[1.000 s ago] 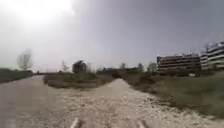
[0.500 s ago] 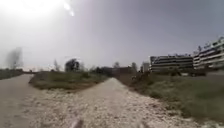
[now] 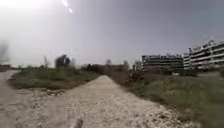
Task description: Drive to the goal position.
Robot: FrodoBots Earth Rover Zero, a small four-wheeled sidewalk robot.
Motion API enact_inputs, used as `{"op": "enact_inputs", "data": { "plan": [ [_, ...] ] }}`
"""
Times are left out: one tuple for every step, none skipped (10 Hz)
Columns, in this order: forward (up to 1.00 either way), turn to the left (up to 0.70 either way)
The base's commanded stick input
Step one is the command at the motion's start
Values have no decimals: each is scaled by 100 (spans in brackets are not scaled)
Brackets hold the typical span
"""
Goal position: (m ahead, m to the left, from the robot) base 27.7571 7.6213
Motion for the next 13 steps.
{"op": "enact_inputs", "data": {
  "plan": [
    [100,0],
    [100,0],
    [100,0],
    [100,0],
    [100,0],
    [100,0],
    [100,0],
    [100,0],
    [100,0],
    [100,36],
    [100,39],
    [100,36],
    [100,14]
  ]
}}
